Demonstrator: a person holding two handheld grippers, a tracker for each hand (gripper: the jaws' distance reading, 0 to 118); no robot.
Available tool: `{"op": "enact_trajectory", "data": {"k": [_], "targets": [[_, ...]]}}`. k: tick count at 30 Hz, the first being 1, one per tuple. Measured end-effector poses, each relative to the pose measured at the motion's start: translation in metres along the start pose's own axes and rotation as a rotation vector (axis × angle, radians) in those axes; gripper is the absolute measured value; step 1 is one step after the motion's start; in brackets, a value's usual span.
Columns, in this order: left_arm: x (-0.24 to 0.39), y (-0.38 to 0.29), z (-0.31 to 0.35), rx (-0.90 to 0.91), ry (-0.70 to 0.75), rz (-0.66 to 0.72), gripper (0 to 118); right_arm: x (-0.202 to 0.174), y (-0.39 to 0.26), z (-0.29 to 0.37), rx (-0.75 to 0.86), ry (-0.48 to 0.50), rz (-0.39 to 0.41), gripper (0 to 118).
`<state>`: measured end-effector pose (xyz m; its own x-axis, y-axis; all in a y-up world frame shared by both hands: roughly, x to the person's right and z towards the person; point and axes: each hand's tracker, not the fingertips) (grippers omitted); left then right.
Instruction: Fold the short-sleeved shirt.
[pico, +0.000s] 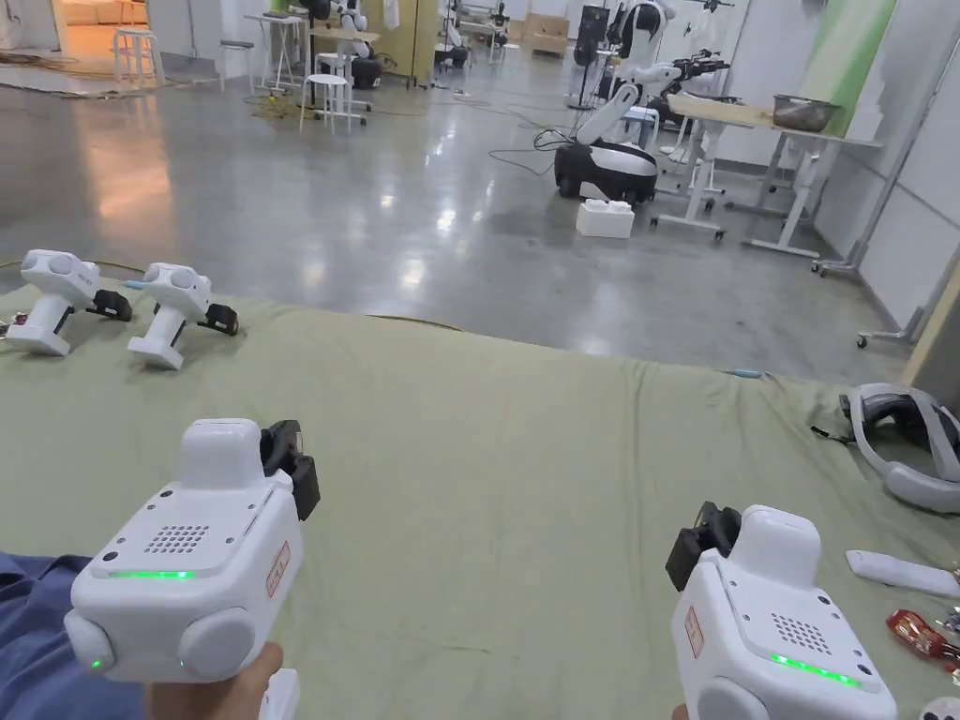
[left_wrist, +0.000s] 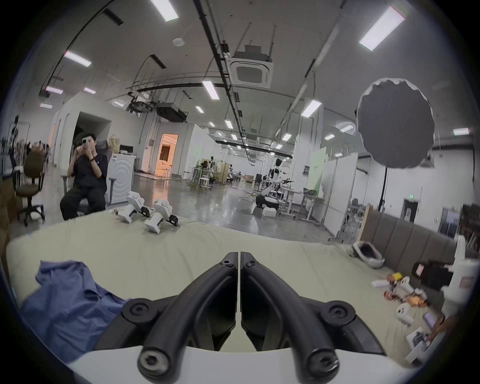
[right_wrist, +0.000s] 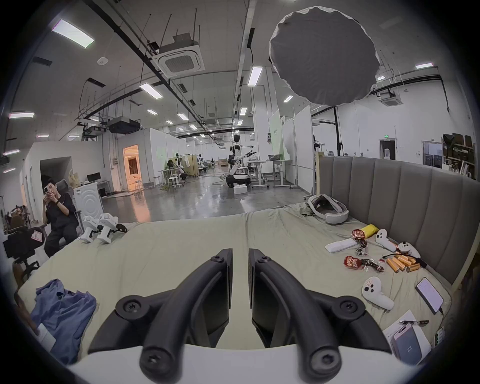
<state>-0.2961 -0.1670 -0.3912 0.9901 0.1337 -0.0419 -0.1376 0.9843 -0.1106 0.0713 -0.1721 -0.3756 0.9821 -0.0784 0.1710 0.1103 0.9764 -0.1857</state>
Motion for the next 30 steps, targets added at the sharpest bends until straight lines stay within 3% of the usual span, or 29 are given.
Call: {"op": "enact_trajectory", "data": {"k": [4, 7, 10, 17, 20, 22, 24, 26, 27, 28, 30], "targets": [[-0.009, 0.002, 0.002, -0.051, 0.0, -0.104, 5, -0.003, -0.001, 0.001, 0.001, 0.005, 0.025, 16], [-0.01, 0.004, 0.023, -0.146, -0.05, -0.07, 5, -0.009, -0.004, -0.001, -0.005, 0.022, 0.072, 16], [-0.054, -0.008, 0.018, -0.262, -0.05, -0.073, 5, -0.017, -0.009, -0.001, -0.011, 0.045, 0.101, 16], [-0.164, -0.027, 0.038, -0.484, 0.14, 0.029, 5, -0.034, -0.022, -0.008, -0.059, 0.095, 0.142, 16], [-0.203, -0.035, 0.044, -0.543, 0.221, -0.005, 5, -0.041, -0.028, -0.011, -0.081, 0.103, 0.153, 16], [-0.222, -0.04, 0.044, -0.602, 0.239, -0.011, 16, -0.044, -0.032, -0.013, -0.098, 0.103, 0.161, 16], [-0.244, -0.051, 0.04, -0.677, 0.274, -0.015, 19, -0.048, -0.036, -0.015, -0.118, 0.104, 0.171, 16], [-0.246, -0.056, 0.041, -0.75, 0.232, 0.031, 46, -0.052, -0.039, -0.015, -0.135, 0.102, 0.178, 16], [-0.252, -0.064, 0.037, -0.786, 0.205, 0.087, 71, -0.054, -0.041, -0.015, -0.145, 0.106, 0.177, 16], [-0.254, -0.07, 0.035, -0.793, 0.187, 0.114, 79, -0.055, -0.042, -0.015, -0.152, 0.108, 0.176, 16], [-0.254, -0.084, 0.034, -0.813, 0.143, 0.154, 79, -0.057, -0.046, -0.015, -0.166, 0.111, 0.179, 16]]}}
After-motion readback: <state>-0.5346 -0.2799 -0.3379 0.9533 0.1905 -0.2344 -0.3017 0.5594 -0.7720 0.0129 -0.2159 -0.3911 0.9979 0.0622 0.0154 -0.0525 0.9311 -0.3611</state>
